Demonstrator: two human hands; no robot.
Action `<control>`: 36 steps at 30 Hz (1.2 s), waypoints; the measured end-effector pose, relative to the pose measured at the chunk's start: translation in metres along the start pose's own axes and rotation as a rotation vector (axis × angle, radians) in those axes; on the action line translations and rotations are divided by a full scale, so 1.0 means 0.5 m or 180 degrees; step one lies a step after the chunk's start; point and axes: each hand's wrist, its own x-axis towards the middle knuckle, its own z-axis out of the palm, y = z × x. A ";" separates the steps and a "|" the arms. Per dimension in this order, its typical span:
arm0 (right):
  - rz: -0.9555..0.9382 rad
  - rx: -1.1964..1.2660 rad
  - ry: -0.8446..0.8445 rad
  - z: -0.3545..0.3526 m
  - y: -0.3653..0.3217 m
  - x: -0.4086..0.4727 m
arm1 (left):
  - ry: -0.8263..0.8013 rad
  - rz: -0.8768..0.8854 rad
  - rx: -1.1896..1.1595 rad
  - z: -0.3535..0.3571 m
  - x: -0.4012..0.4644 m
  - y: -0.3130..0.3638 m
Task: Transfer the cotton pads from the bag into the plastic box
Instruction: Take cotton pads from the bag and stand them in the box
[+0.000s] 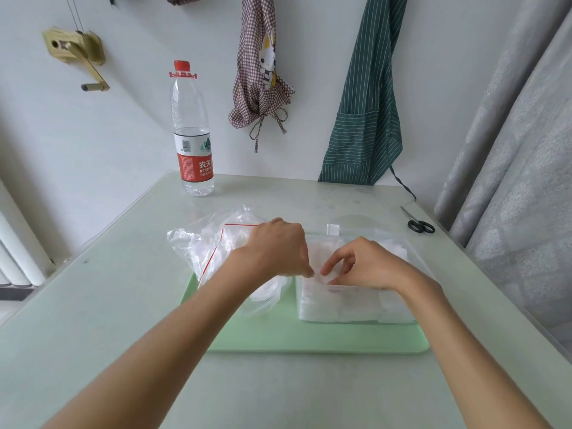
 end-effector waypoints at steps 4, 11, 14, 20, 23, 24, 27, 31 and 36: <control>-0.0042 0.0033 0.0324 -0.014 -0.008 -0.023 | 0.0872 -0.0487 -0.1166 -0.025 -0.062 -0.069; -0.0758 -0.0094 0.1428 0.040 -0.108 -0.046 | 0.0217 -0.1624 -0.1144 -0.029 -0.131 -0.213; -0.0997 -0.0327 0.1429 0.093 -0.147 -0.024 | -0.0066 -0.1578 -0.1017 -0.014 -0.124 -0.226; -0.1331 -0.1596 0.1180 0.158 -0.162 0.026 | 0.0171 -0.1519 -0.0854 0.024 -0.103 -0.222; -0.1221 -0.2449 0.0966 0.172 -0.165 0.034 | 0.0281 -0.1494 -0.0844 0.029 -0.101 -0.231; -0.1175 -0.2636 0.0904 0.177 -0.166 0.037 | 0.0305 -0.1489 -0.0839 0.030 -0.101 -0.234; -0.1090 -0.2951 0.0840 0.193 -0.179 0.043 | 0.0332 -0.1472 -0.0842 0.029 -0.102 -0.240; -0.1086 -0.2832 0.1127 0.208 -0.173 0.055 | 0.0373 -0.1497 -0.0821 0.024 -0.104 -0.241; -0.1458 -0.2093 0.1303 0.197 -0.147 0.044 | 0.0452 -0.1584 -0.0690 0.018 -0.108 -0.236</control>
